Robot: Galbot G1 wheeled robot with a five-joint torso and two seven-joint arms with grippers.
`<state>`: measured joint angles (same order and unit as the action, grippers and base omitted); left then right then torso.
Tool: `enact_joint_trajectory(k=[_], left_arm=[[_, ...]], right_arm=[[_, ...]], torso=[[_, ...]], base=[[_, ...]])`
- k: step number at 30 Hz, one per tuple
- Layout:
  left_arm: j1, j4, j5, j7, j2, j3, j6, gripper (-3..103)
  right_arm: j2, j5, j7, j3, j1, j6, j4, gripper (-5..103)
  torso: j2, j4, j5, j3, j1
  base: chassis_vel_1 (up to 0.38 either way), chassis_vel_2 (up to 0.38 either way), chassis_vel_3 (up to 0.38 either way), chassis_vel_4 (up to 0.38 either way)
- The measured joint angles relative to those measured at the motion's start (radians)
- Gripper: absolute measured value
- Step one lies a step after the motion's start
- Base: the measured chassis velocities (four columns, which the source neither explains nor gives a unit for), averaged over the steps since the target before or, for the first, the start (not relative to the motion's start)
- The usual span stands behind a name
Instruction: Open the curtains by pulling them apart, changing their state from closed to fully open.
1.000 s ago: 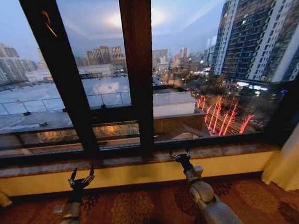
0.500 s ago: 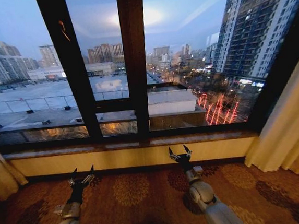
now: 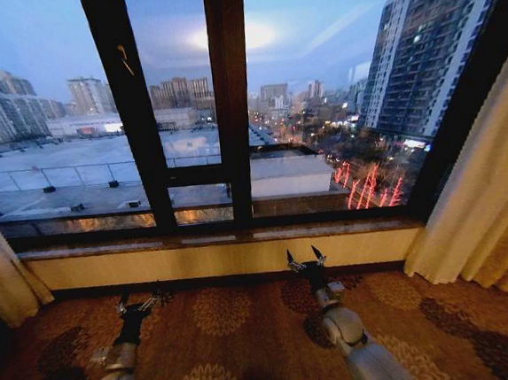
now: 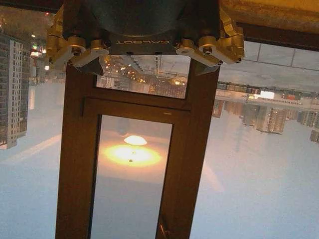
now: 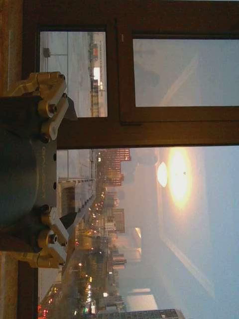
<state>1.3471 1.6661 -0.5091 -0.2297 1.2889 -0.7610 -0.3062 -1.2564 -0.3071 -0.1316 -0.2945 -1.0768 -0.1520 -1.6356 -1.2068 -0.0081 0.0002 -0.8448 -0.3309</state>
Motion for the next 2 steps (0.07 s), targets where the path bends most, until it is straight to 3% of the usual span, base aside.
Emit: enact_joint_trajectory(k=[2], left_arm=[[0.000,0.000,0.000,0.000,0.000,0.000,0.000,100]], right_arm=[[0.000,0.000,0.000,0.000,0.000,0.000,0.000,100]], torso=[[0.000,-0.0001,-0.0001,0.000,0.000]], base=[[0.014,-0.018,-0.032,0.023]])
